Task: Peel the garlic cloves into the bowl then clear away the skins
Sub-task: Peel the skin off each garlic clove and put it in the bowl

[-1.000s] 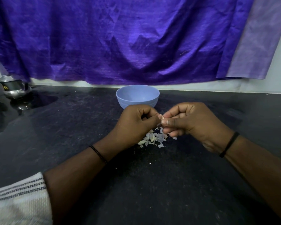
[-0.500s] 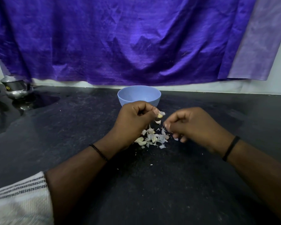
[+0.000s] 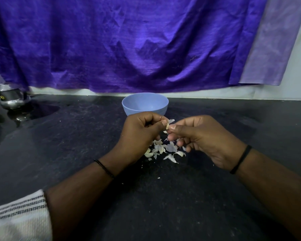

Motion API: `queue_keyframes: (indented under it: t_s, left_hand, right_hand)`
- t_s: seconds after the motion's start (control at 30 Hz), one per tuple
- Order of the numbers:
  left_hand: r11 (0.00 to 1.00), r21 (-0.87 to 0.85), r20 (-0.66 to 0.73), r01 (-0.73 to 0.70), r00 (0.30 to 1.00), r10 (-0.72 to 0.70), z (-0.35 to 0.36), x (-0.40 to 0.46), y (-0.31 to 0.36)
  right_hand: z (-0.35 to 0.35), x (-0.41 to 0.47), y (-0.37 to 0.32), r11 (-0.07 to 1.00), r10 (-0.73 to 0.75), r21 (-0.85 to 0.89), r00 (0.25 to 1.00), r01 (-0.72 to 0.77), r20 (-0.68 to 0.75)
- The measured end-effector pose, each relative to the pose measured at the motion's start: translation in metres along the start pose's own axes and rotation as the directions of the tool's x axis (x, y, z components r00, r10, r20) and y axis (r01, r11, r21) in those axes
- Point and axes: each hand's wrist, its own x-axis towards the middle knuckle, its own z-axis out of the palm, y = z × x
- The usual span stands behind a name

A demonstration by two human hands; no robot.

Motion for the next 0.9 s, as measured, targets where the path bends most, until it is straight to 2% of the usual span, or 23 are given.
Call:
queue_keyframes:
  t_s: [0.17, 0.27, 0.37, 0.47, 0.6, 0.77, 0.9]
  left_hand:
    - [1.0, 0.001, -0.007, -0.001, 1.0, 0.001, 0.002, -0.001, -0.001]
    - [0.997, 0.064, 0.013, -0.038, 0.999, 0.037, 0.003, -0.003, 0.001]
    - [0.977, 0.188, 0.016, -0.096, 0.995, 0.095, 0.002, -0.003, 0.001]
    - [0.902, 0.384, 0.028, -0.198, 0.979, 0.203, 0.002, -0.004, 0.001]
    - [0.801, 0.524, 0.03, -0.29, 0.946, 0.324, 0.002, -0.006, 0.002]
    - [0.728, 0.589, 0.049, -0.351, 0.915, 0.401, 0.001, -0.006, 0.003]
    - [0.733, 0.579, 0.054, -0.358, 0.913, 0.403, 0.0, -0.007, 0.004]
  right_hand:
    - [0.004, 0.001, 0.002, 0.992, 0.049, 0.12, 0.998, -0.044, -0.043]
    - [0.006, 0.001, 0.002, 0.987, 0.053, 0.157, 0.996, -0.041, -0.074]
    - [0.007, 0.002, 0.004, 0.992, 0.009, 0.128, 0.989, 0.011, -0.149]
    - [0.007, 0.003, 0.006, 0.995, -0.052, 0.071, 0.977, 0.068, -0.205]
    - [0.012, 0.003, 0.007, 0.994, -0.095, 0.039, 0.972, 0.106, -0.215]
    - [0.014, 0.005, 0.005, 0.99, -0.131, 0.02, 0.966, 0.139, -0.221]
    - [0.008, 0.006, 0.002, 0.994, -0.108, 0.015, 0.982, 0.112, -0.153]
